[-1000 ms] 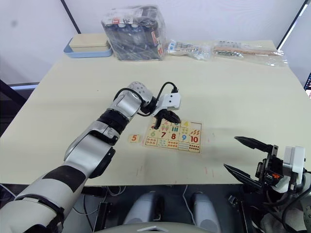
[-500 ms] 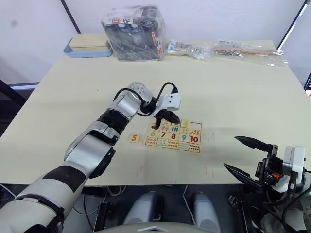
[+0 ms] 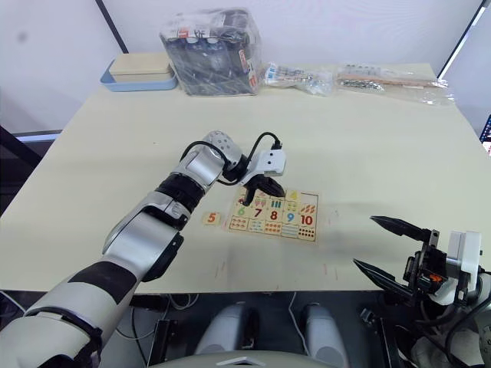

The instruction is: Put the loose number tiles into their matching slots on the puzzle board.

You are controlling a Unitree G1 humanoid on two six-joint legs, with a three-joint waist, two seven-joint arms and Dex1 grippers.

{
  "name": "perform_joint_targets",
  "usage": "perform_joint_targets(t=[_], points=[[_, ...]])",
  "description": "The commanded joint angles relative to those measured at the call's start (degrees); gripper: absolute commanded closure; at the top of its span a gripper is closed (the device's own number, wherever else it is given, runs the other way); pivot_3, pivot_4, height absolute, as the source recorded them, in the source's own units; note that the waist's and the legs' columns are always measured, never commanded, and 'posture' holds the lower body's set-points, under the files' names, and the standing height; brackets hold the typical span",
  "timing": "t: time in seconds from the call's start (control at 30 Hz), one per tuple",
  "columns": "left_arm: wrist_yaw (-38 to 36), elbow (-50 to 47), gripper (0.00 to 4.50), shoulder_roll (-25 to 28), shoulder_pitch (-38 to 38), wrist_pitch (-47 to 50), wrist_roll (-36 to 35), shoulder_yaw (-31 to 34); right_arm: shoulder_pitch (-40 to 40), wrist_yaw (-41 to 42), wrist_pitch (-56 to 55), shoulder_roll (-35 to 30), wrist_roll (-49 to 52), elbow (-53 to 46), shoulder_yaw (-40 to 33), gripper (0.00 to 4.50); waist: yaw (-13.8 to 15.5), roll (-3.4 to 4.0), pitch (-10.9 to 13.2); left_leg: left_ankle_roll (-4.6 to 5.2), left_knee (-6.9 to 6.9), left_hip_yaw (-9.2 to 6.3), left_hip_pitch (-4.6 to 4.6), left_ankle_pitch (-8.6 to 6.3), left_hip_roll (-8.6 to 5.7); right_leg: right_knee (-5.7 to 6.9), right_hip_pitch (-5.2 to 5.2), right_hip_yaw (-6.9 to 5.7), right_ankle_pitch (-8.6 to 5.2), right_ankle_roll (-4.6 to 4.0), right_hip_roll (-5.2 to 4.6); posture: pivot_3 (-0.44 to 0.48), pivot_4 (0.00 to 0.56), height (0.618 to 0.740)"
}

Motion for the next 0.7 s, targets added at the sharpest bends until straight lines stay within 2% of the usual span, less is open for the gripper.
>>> perform_joint_targets(t=[0.03, 0.7], points=[[-0.4, -0.6, 4.47, -0.4, -2.1, -0.4, -0.3, 0.7, -0.1, -0.1, -0.8, -0.2, 0.7, -1.6, -1.6, 0.0, 0.0, 0.0, 0.0, 0.0, 0.0, 0.0, 0.0, 0.0, 0.0, 0.0, 0.0, 0.0, 0.0, 0.0, 0.0, 0.0, 0.15, 0.74], [-0.5, -0.6, 4.47, -1.1, -1.6, -0.6, 0.0, 0.4, 0.5, 0.1, -0.8, -0.2, 0.7, -1.8, -1.7, 0.0, 0.0, 0.0, 0.0, 0.0, 0.0, 0.0, 0.0, 0.0, 0.0, 0.0, 0.0, 0.0, 0.0, 0.0, 0.0, 0.0, 0.15, 0.74]])
